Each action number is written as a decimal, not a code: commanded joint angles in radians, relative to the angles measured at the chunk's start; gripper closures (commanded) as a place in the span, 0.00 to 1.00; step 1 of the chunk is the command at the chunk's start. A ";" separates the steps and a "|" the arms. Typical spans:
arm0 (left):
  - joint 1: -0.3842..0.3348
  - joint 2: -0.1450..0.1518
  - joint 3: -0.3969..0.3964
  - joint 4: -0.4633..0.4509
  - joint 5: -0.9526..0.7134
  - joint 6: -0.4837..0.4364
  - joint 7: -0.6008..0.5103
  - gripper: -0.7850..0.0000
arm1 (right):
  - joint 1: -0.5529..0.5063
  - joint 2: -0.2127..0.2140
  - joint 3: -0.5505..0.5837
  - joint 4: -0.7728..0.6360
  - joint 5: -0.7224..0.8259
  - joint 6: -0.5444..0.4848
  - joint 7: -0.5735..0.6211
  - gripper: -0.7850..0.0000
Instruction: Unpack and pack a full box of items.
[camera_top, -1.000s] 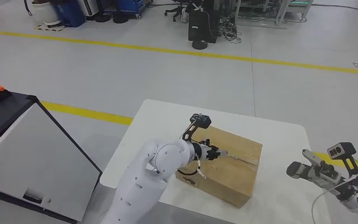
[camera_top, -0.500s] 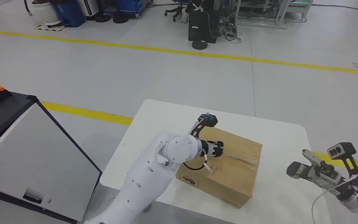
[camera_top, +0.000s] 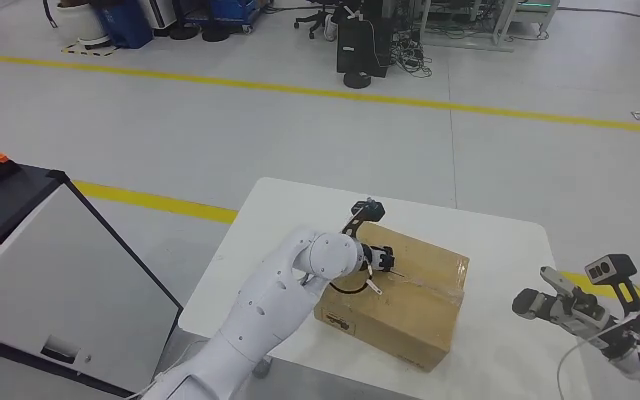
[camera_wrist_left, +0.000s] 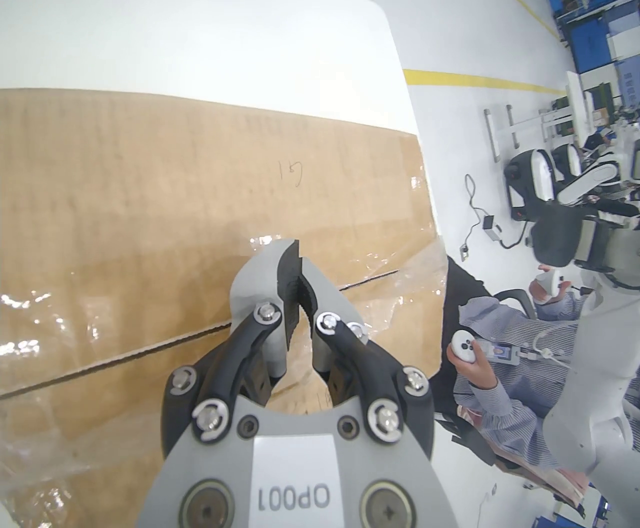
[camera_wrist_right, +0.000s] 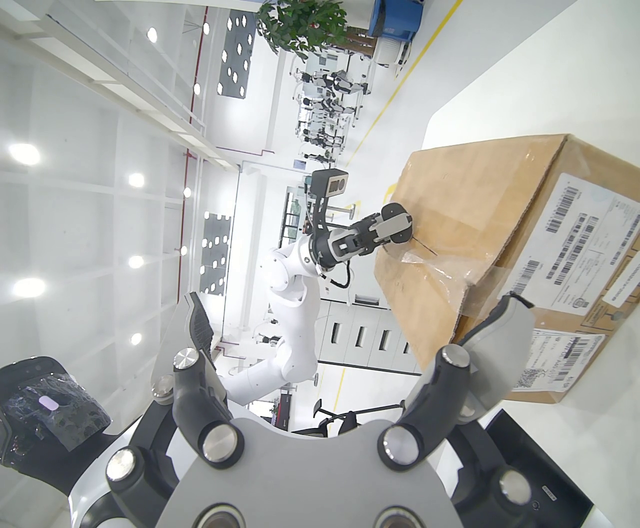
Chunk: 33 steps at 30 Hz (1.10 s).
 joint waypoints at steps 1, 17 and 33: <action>-0.003 0.000 0.006 0.009 0.009 0.018 -0.003 1.00 | 0.000 0.000 0.000 0.000 0.000 0.000 0.000 0.00; 0.068 0.026 -0.071 -0.266 0.033 0.010 0.074 1.00 | 0.000 0.000 0.000 0.000 0.000 0.000 0.000 0.00; 0.348 0.106 -0.257 -0.540 0.268 0.101 -0.067 1.00 | 0.000 0.000 0.000 0.000 0.000 0.000 0.000 0.00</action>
